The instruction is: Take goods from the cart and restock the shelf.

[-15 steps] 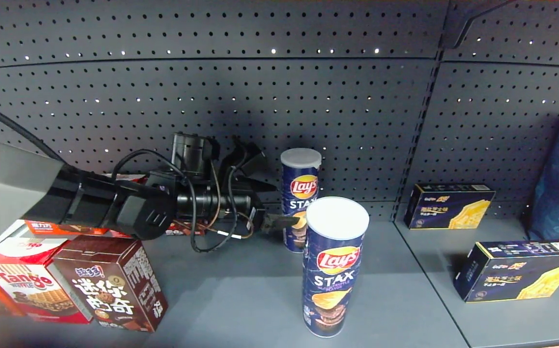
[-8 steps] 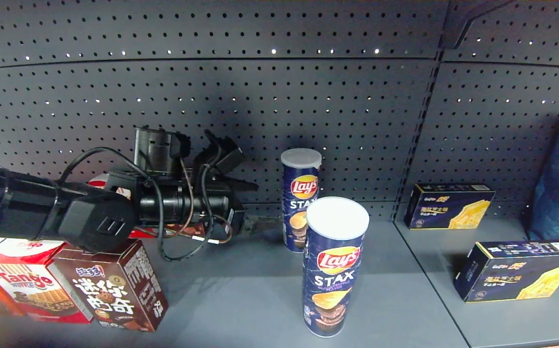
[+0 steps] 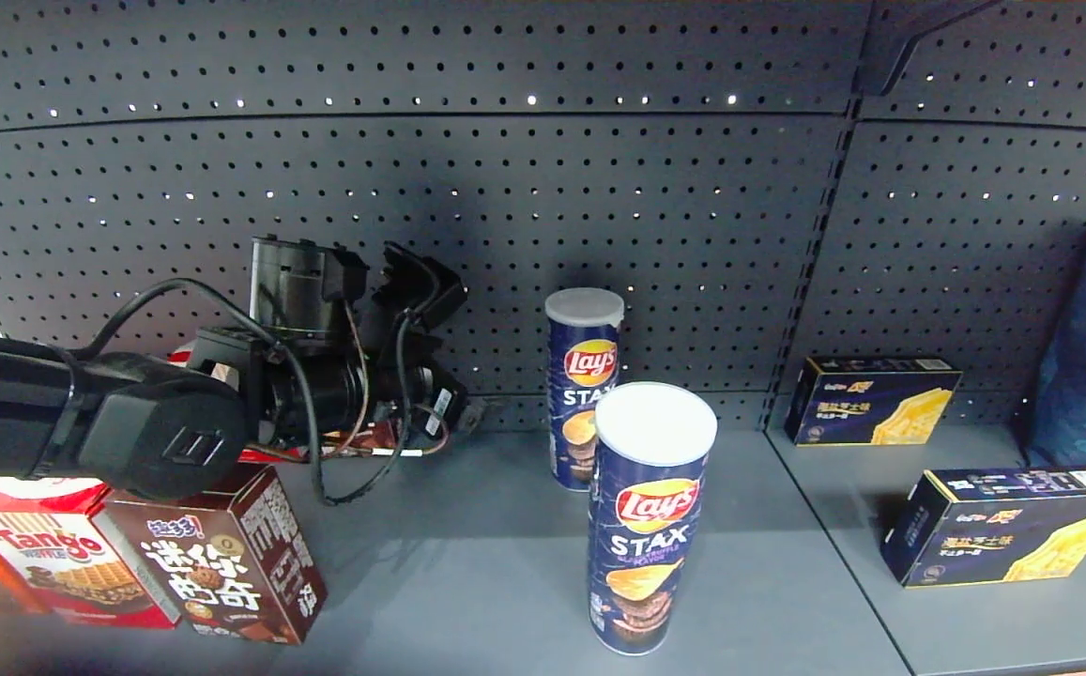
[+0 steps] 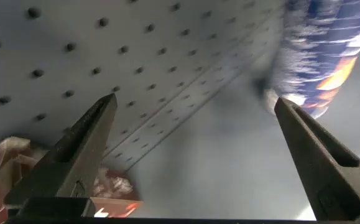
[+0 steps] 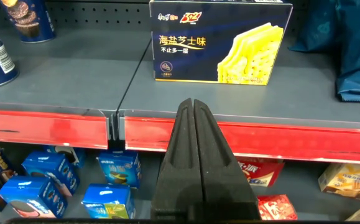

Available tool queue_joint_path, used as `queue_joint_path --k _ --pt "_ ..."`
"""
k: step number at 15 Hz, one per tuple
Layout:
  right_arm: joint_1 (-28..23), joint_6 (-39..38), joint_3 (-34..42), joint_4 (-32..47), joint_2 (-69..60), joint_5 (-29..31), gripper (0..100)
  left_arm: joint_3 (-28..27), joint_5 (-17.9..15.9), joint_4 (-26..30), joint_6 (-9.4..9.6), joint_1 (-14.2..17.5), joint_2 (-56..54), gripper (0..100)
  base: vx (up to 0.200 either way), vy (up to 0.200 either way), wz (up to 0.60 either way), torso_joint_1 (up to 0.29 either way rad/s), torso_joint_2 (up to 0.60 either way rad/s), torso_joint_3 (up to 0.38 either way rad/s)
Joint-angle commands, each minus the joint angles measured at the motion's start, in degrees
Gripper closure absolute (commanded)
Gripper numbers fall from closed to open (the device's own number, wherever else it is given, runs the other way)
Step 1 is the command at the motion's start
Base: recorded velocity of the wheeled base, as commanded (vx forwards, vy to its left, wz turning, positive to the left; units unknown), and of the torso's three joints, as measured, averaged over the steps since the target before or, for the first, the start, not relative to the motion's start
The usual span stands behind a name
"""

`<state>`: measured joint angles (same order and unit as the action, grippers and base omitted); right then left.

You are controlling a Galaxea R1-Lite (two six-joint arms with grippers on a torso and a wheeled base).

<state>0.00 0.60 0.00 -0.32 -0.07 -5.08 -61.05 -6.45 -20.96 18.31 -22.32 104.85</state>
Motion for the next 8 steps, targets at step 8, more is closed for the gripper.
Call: queue_joint_path --k 8 --pt "0.00 0.02 0.00 -0.03 0.07 -0.01 100 -0.91 4.78 -0.05 -0.03 -3.78 4.22 0 0.000 0.000 0.00 0.000 0.00 0.000"
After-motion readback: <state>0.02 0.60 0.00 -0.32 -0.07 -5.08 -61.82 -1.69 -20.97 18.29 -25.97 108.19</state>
